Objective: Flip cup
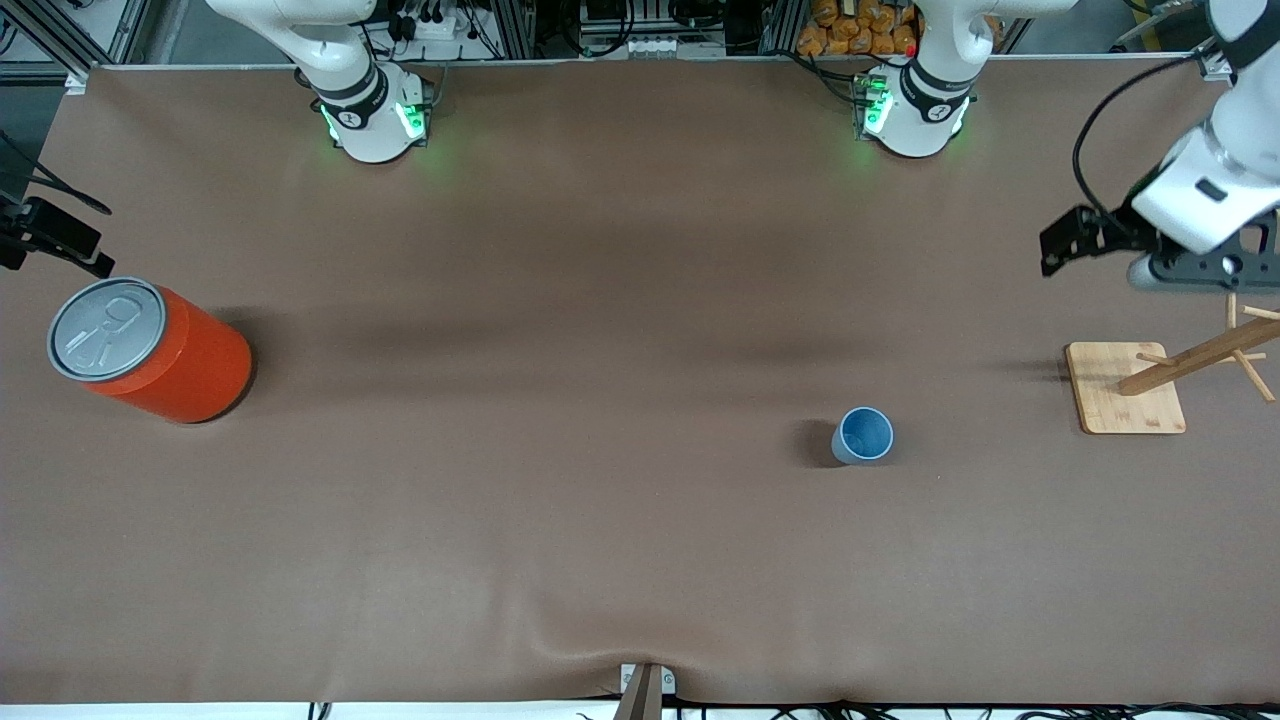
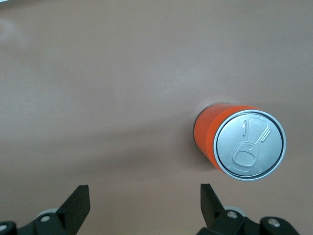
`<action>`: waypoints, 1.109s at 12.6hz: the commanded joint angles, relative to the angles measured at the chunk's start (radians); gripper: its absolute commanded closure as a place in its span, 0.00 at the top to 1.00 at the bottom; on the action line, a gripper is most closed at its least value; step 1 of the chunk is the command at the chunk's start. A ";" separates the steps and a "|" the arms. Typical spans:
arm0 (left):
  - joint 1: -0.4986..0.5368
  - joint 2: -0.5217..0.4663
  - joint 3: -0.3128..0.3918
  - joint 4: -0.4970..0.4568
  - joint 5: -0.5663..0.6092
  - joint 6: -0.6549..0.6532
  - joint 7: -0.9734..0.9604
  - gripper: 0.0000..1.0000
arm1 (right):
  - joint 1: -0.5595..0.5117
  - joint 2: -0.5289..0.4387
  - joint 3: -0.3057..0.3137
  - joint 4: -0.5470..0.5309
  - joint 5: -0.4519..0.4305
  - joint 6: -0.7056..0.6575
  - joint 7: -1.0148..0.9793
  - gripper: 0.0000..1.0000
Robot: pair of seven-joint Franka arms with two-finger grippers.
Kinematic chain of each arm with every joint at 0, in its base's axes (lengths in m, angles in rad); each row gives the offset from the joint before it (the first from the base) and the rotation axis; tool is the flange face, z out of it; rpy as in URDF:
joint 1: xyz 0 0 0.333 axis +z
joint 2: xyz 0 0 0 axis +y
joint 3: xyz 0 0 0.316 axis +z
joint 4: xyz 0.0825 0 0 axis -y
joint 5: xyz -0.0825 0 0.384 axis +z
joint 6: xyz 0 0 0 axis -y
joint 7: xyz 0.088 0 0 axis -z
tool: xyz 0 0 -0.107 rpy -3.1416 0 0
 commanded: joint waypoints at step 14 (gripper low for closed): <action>0.060 0.085 -0.034 0.177 -0.024 -0.180 -0.044 1.00 | -0.004 -0.001 0.005 0.007 0.013 -0.012 -0.013 1.00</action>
